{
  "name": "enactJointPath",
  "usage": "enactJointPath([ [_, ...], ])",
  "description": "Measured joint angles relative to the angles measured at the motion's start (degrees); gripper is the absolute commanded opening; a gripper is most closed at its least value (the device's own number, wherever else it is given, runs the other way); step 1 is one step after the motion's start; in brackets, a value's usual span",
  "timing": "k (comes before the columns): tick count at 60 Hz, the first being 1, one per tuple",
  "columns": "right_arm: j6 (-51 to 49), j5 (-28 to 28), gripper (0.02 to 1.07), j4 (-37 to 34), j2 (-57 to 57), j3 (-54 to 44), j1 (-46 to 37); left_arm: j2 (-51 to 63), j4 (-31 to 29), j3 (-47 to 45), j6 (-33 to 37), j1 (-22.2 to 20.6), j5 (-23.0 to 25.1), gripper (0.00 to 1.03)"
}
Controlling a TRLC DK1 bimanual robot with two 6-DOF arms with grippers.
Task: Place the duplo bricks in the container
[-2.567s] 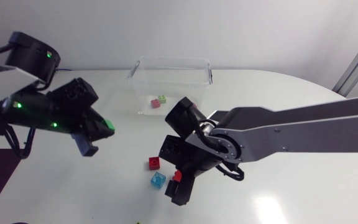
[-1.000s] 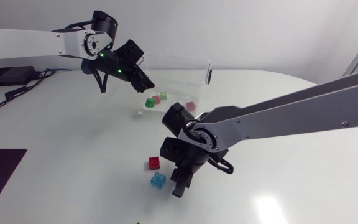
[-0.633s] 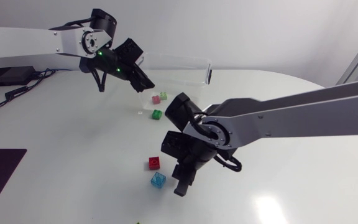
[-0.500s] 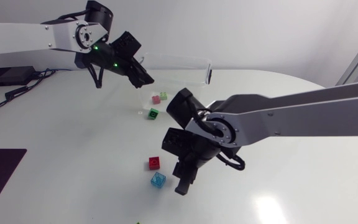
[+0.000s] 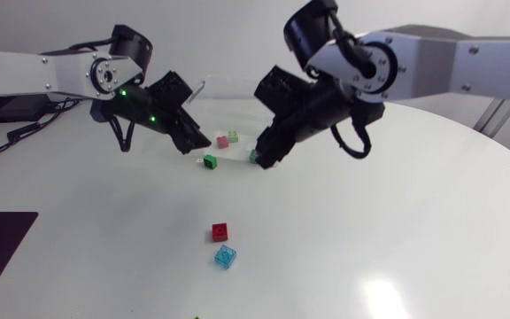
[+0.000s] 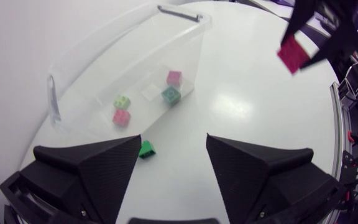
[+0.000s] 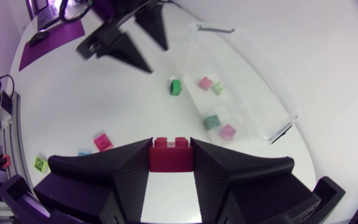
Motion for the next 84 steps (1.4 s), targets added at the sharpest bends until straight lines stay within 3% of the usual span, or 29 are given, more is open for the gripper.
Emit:
enactJointPath([
  [14, 0.0, 0.0, 0.31, 0.2, 5.6, 10.1, -3.5, 1.1, 5.1, -6.2, 1.3, 2.0, -0.8, 0.73],
  [60, 0.2, -0.1, 0.34, 0.4, 25.4, 34.6, -9.8, 19.4, 20.9, -2.6, -0.4, 0.3, -5.9, 0.81],
  [63, 0.2, -0.1, 0.48, 0.4, 26.4, 35.7, -9.9, 20.1, 22.1, -2.0, -1.1, 0.3, -6.5, 0.82],
  [67, 0.2, -0.2, 0.90, 0.4, 28.3, 37.6, -10.2, 21.4, 24.1, -1.3, -2.4, 0.3, -7.9, 0.82],
  [69, 0.2, -0.2, 1.00, 0.4, 29.1, 38.4, -10.3, 21.9, 24.7, -1.0, -3.1, 0.4, -8.6, 0.82],
  [84, 0.4, -0.2, 1.02, 0.3, 31.1, 39.4, -10.6, 25.2, 26.8, 2.1, -7.7, 0.4, -11.0, 0.83],
])
